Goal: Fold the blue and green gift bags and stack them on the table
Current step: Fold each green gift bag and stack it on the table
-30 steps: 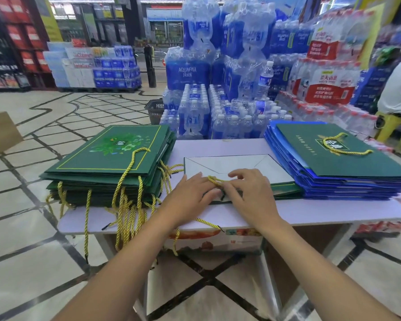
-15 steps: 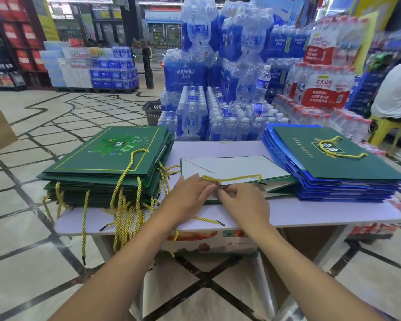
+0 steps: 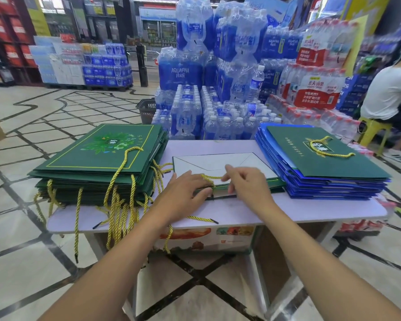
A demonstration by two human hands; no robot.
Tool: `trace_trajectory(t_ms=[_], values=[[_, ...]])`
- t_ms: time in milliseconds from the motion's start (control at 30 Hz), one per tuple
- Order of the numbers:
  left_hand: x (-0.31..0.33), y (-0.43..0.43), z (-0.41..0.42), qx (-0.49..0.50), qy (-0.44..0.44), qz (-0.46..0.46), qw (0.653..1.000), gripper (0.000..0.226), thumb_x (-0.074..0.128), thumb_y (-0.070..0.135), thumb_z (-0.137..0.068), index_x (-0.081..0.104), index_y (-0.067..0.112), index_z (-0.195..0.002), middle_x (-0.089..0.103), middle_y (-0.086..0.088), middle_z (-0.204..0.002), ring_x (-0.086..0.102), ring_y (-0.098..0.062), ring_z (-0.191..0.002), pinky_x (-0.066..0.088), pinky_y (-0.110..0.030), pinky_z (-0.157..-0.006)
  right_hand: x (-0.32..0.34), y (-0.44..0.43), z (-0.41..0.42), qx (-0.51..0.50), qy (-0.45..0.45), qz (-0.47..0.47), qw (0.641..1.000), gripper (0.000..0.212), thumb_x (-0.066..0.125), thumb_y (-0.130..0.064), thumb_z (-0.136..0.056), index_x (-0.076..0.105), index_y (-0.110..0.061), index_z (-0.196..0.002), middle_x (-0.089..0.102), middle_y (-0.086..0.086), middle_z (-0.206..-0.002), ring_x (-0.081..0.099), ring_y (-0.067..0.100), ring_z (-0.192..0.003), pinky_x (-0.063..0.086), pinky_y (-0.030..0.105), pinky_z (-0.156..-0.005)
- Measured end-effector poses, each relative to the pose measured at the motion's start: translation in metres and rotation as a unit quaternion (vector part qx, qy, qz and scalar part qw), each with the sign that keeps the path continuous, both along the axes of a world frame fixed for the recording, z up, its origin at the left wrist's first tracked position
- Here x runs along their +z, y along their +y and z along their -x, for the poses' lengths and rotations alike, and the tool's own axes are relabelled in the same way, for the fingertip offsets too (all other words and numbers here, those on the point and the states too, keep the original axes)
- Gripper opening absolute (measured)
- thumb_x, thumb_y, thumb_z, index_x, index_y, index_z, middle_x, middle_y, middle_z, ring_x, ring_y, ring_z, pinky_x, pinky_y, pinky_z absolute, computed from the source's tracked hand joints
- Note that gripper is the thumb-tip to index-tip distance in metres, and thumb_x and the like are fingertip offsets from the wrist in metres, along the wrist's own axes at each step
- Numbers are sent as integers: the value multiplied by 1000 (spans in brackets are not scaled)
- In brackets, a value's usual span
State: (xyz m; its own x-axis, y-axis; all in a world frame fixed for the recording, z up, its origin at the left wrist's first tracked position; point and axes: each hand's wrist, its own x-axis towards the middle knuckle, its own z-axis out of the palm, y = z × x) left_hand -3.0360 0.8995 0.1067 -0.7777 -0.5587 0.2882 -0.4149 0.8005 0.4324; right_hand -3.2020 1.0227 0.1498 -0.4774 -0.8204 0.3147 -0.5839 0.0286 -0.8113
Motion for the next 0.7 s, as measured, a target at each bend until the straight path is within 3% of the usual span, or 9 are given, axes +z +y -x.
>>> trace_trajectory(t_ms=[100, 167, 267, 333, 400, 467, 500, 600, 700], values=[[2, 2, -3, 0, -3, -4, 1000, 40, 37, 58, -103, 62, 43, -131, 54, 25, -137, 33, -17, -150, 11, -63, -125, 33, -10, 31, -20, 78, -35, 996, 27, 59, -43, -100, 76, -30, -84, 73, -10, -69, 56, 0, -54, 51, 31, -66], [4, 3, -5, 1, -5, -7, 1000, 37, 44, 53, -103, 62, 41, -133, 53, 22, -142, 28, -18, -152, 9, -60, -126, 50, -20, 51, -7, 155, -135, 979, 15, 62, -39, -98, 75, -33, -100, 75, -11, -88, 63, 4, -70, 55, 35, -75], [7, 7, -8, 3, -5, -14, 1000, 36, 49, 48, -101, 62, 40, -133, 52, 20, -146, 26, -16, -153, 8, -57, -127, 53, -34, 66, 41, 259, -274, 925, 34, 64, -39, -98, 66, -28, -131, 68, -5, -124, 62, 15, -106, 49, 33, -94], [9, 9, -8, 10, -9, -25, 1000, 34, 47, 47, -101, 61, 39, -131, 53, 19, -145, 30, -13, -151, 8, -54, -128, 44, -41, 60, 99, 276, -284, 913, 45, 64, -37, -99, 57, -28, -142, 59, -2, -139, 57, 17, -119, 43, 30, -100], [12, 13, -8, 33, -4, -40, 999, 22, 45, 43, -103, 58, 34, -119, 60, 16, -129, 55, -9, -125, 12, -47, -128, 33, -50, 48, 165, 264, -259, 914, 49, 63, -30, -101, 50, -31, -148, 52, -4, -148, 51, 14, -128, 36, 25, -104], [15, 16, -7, 60, 2, -32, 998, 13, 44, 38, -105, 49, 26, -107, 56, 13, -105, 56, -5, -82, 27, -42, -118, 25, -61, 36, 204, 275, -241, 908, 48, 63, -26, -101, 51, -30, -148, 55, -6, -142, 51, 10, -124, 36, 24, -103], [17, 17, -7, 71, -3, -26, 997, 13, 44, 36, -105, 47, 23, -106, 51, 11, -99, 50, -7, -76, 35, -41, -108, 21, -66, 30, 210, 294, -234, 903, 44, 63, -26, -100, 56, -29, -143, 60, -5, -133, 53, 10, -116, 40, 26, -101], [17, 19, -8, 77, -22, -16, 997, 15, 45, 35, -105, 44, 20, -109, 44, 11, -96, 45, -15, -79, 36, -39, -85, 12, -81, 23, 174, 354, -224, 891, 21, 60, -28, -99, 71, -25, -116, 65, -6, -108, 60, 16, -100, 52, 38, -89], [16, 16, -8, 61, -39, -3, 997, 23, 50, 41, -104, 45, 21, -114, 47, 9, -107, 48, -21, -94, 37, -38, -87, 15, -94, 36, 63, 345, -218, 911, 16, 57, -30, -98, 71, -30, -106, 68, -7, -112, 61, 20, -104, 51, 37, -82]])
